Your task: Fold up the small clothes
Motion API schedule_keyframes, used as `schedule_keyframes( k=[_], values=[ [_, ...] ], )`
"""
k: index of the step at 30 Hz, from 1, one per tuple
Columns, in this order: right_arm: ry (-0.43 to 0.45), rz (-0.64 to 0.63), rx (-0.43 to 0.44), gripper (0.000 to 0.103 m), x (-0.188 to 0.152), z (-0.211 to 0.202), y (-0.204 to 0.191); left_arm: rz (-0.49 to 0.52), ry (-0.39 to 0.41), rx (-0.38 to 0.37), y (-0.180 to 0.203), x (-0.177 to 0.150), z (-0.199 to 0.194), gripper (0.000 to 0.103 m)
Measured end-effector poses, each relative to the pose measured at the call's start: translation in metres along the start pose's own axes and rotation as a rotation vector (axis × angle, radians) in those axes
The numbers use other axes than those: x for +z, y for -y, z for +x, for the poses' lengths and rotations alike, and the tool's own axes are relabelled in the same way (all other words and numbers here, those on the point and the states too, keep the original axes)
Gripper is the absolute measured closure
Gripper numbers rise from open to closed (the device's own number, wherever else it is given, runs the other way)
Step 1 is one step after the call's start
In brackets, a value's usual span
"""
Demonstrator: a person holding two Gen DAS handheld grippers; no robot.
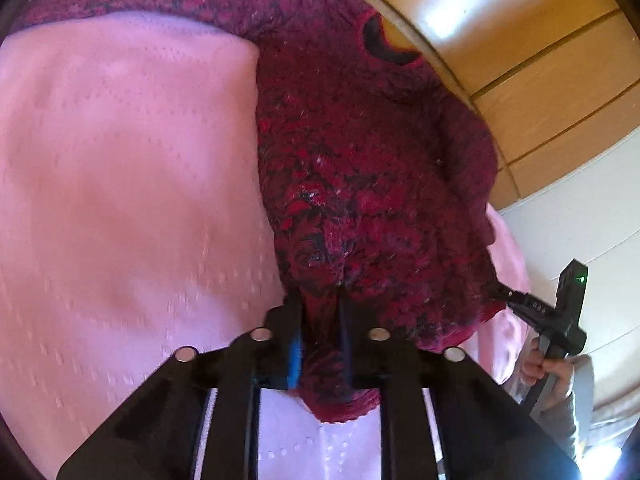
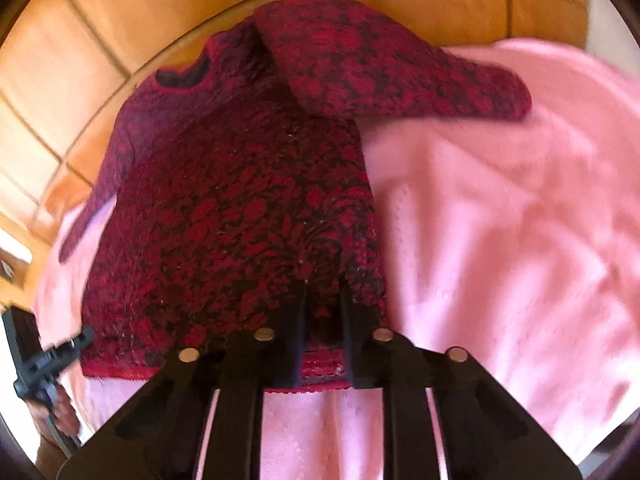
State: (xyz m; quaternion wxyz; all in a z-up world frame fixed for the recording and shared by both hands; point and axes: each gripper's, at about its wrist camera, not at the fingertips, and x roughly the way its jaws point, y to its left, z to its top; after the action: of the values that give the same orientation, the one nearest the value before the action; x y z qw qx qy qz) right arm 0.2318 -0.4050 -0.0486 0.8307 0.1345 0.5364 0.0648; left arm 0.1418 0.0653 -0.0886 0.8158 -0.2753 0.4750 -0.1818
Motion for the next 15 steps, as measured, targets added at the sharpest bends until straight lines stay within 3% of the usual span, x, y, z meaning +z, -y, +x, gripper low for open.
schedule_keyframes(
  k=[7, 10, 15],
  values=[
    [0.064, -0.165, 0.040, 0.095, -0.014, -0.059, -0.040, 0.117, 0.130, -0.025, 0.016, 0.013, -0.077, 0.095],
    [0.042, -0.224, 0.042, 0.095, -0.044, -0.070, -0.055, 0.140, 0.122, -0.013, 0.011, 0.000, -0.098, 0.095],
    [-0.035, -0.209, 0.054, 0.095, -0.104, -0.078, -0.049, 0.102, 0.044, 0.032, -0.015, -0.055, -0.116, 0.095]
  ],
)
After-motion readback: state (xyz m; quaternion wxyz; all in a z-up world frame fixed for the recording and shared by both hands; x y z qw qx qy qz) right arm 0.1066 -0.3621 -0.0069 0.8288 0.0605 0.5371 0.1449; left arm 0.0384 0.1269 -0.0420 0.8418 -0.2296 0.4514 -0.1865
